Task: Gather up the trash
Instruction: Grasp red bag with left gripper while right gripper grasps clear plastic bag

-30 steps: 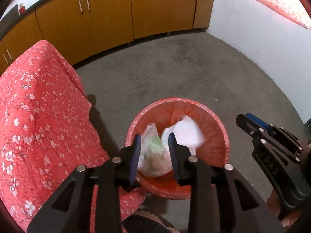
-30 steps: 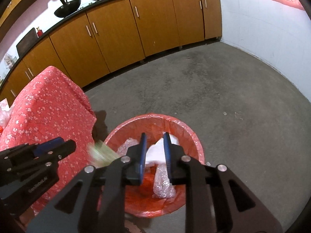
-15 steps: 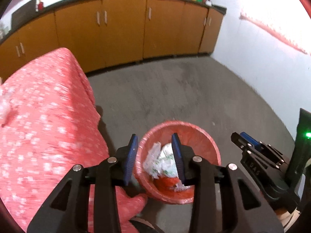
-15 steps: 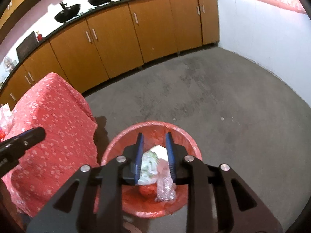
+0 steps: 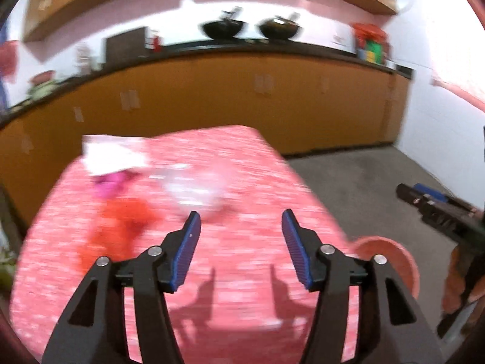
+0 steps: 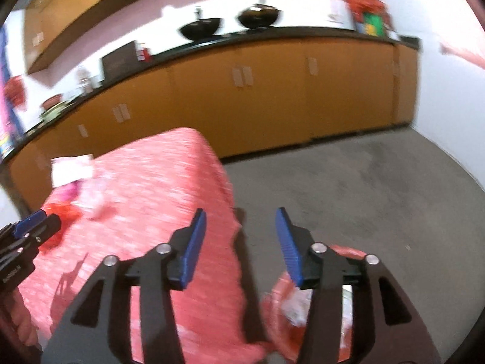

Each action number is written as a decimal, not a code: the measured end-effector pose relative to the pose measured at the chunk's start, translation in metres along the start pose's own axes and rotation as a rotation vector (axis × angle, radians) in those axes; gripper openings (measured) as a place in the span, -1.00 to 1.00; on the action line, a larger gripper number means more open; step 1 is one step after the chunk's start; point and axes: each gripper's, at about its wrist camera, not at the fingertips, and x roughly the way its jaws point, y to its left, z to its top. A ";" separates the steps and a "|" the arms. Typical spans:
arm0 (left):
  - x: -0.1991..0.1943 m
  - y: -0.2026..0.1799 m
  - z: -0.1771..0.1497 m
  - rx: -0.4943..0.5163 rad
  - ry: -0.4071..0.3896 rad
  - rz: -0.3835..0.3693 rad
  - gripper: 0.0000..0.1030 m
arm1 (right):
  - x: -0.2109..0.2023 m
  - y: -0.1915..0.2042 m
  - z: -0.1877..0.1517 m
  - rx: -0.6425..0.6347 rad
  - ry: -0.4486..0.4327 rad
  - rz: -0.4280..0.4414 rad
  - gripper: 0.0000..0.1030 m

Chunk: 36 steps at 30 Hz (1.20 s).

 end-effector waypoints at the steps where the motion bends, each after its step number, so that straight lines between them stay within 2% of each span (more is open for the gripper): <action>1: -0.002 0.018 0.000 -0.011 -0.009 0.034 0.20 | 0.005 0.022 0.005 -0.024 -0.002 0.031 0.14; 4: -0.003 0.062 -0.002 -0.049 -0.017 0.121 0.23 | 0.021 0.074 0.016 -0.077 0.003 0.100 0.26; 7: 0.001 0.100 0.000 -0.105 -0.022 0.156 0.27 | 0.038 0.119 0.021 -0.110 0.015 0.159 0.38; 13: 0.007 0.137 -0.007 -0.158 -0.038 0.157 0.34 | 0.082 0.183 0.023 -0.144 0.079 0.192 0.41; 18: 0.013 0.141 -0.010 -0.157 -0.036 0.135 0.34 | 0.109 0.206 0.015 -0.205 0.130 0.151 0.38; 21: 0.019 0.143 -0.012 -0.156 -0.028 0.120 0.34 | 0.124 0.210 0.012 -0.204 0.184 0.149 0.14; 23: 0.023 0.145 -0.014 -0.164 -0.016 0.110 0.34 | 0.131 0.209 0.012 -0.200 0.202 0.149 0.07; 25: 0.027 0.147 -0.015 -0.177 -0.005 0.101 0.34 | 0.137 0.211 0.010 -0.205 0.224 0.148 -0.23; 26: 0.029 0.147 -0.015 -0.182 0.000 0.098 0.34 | 0.139 0.212 0.009 -0.208 0.234 0.146 -0.31; 28: 0.030 0.147 -0.017 -0.192 0.008 0.092 0.34 | 0.141 0.212 0.008 -0.216 0.242 0.139 -0.70; 31: 0.032 0.146 -0.018 -0.201 0.015 0.081 0.34 | 0.139 0.207 0.010 -0.209 0.216 0.094 -0.86; 36: 0.032 0.137 -0.015 -0.180 0.016 0.069 0.36 | 0.133 0.187 0.016 -0.164 0.174 0.007 -0.90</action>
